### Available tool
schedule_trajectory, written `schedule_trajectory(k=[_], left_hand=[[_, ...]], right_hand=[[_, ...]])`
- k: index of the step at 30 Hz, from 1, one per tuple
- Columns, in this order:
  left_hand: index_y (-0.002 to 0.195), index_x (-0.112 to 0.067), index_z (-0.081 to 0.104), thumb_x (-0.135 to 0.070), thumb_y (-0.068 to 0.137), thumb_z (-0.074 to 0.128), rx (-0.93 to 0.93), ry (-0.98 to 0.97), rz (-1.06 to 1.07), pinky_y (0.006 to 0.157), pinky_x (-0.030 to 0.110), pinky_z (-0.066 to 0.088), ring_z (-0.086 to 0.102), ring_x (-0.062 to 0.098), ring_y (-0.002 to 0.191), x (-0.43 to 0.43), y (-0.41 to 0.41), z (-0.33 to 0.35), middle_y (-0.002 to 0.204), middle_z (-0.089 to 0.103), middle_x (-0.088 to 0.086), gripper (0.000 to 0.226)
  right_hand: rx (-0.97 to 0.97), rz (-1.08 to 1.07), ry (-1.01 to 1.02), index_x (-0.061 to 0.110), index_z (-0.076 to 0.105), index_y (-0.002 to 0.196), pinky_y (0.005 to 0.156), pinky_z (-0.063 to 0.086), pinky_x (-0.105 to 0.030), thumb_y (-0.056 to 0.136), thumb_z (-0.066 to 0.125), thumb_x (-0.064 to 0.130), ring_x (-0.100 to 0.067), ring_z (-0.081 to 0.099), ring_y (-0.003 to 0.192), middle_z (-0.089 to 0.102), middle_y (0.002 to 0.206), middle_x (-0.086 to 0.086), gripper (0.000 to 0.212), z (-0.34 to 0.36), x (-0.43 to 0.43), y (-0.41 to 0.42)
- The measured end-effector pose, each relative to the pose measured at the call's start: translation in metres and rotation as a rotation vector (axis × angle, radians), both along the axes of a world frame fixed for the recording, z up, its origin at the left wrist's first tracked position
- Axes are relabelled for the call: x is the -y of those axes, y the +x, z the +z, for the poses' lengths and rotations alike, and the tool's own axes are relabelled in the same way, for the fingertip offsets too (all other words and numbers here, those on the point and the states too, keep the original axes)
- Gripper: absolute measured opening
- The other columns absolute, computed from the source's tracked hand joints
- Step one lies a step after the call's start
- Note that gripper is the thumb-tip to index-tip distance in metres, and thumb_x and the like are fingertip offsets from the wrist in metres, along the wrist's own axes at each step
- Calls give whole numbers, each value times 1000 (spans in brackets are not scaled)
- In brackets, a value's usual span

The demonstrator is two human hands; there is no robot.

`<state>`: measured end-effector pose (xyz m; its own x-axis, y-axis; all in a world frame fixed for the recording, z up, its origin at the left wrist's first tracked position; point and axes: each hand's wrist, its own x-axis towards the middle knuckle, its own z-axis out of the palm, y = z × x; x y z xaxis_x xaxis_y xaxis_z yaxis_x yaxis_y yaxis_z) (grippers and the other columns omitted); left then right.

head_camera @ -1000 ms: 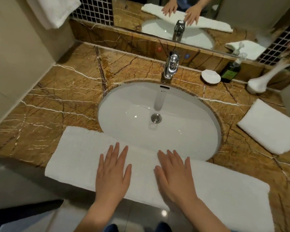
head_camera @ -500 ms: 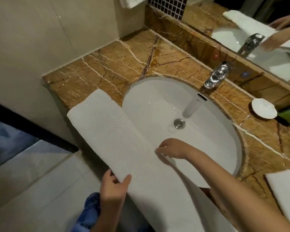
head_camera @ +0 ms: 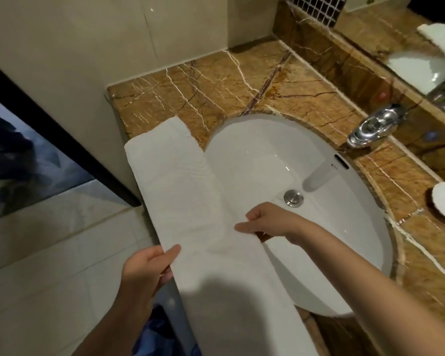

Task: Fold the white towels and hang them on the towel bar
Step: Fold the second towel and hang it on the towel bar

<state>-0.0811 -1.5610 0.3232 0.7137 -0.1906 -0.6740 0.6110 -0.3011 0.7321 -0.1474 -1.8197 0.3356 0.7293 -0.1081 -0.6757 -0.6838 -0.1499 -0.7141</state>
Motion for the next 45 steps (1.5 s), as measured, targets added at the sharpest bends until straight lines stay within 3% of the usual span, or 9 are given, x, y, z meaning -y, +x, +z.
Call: schedule_trajectory(k=[4, 10, 13, 21, 29, 34, 37, 42, 45], left_hand=[[88, -3, 71, -14, 80, 70, 98, -127, 4, 60, 19, 55, 72, 17, 72, 8, 13, 26, 83, 75, 8, 13], [91, -14, 72, -11, 73, 72, 357, -221, -32, 63, 15, 54, 72, 12, 77, 26, 32, 79, 87, 76, 2, 18], [88, -16, 72, -7, 71, 73, 503, -251, -83, 60, 12, 51, 68, 3, 69, 36, 41, 109, 79, 75, -5, 19], [81, -31, 75, -23, 53, 79, 727, -233, -246, 63, 13, 52, 69, 6, 74, 49, 70, 194, 85, 75, -6, 29], [84, -27, 71, -4, 74, 75, 953, -239, -313, 62, 9, 49, 66, -2, 72, 70, 100, 264, 80, 73, -16, 25], [86, -25, 65, -7, 87, 61, 920, -299, -388, 52, 11, 48, 62, -3, 60, 87, 124, 293, 68, 69, -17, 18], [91, -27, 63, -15, 87, 63, 844, -295, -436, 50, 13, 50, 63, 2, 60, 95, 140, 311, 69, 69, -9, 13], [109, -16, 57, 10, 64, 78, 853, -226, -568, 58, 21, 52, 60, 7, 57, 113, 163, 345, 79, 63, 10, 56], [109, -16, 57, 15, 65, 75, 869, -222, -609, 54, 19, 51, 61, 8, 55, 125, 175, 360, 76, 63, 11, 56]], right_hand=[[155, -51, 33, 19, 27, 54, 51, 39, -16, 87, 69, 16, -7, 30, 46, 24, 54, 4, 54, 21, 9, 0], [351, -131, -1, -4, 52, 62, 58, 44, -19, 89, 65, 11, -12, 45, 56, 44, 60, -7, 34, 70, 19, 0], [432, -145, -49, -11, 55, 69, 56, 39, -16, 89, 64, 12, -14, 40, 57, 40, 65, -12, 32, 102, 22, -1], [560, -155, -207, 19, 71, 78, 64, 44, -20, 89, 64, 17, -10, 54, 70, 65, 75, -4, 14, 193, 29, 1], [685, -212, -358, 6, 75, 90, 60, 42, -20, 86, 68, 20, -10, 51, 66, 66, 75, -12, 17, 263, 40, 16], [739, -290, -444, -5, 72, 89, 67, 43, -34, 84, 69, 24, -18, 50, 70, 63, 90, -35, 29, 289, 47, 33], [762, -342, -451, 1, 74, 89, 68, 50, -36, 85, 68, 23, -18, 57, 72, 69, 90, -25, 23, 305, 49, 44], [784, -416, -364, 11, 72, 86, 52, 46, -16, 90, 63, 18, -4, 55, 58, 68, 67, 6, 13, 336, 52, 61], [786, -452, -349, -1, 69, 97, 52, 47, -18, 93, 59, 17, -13, 57, 63, 66, 79, -10, 21, 352, 56, 69]])
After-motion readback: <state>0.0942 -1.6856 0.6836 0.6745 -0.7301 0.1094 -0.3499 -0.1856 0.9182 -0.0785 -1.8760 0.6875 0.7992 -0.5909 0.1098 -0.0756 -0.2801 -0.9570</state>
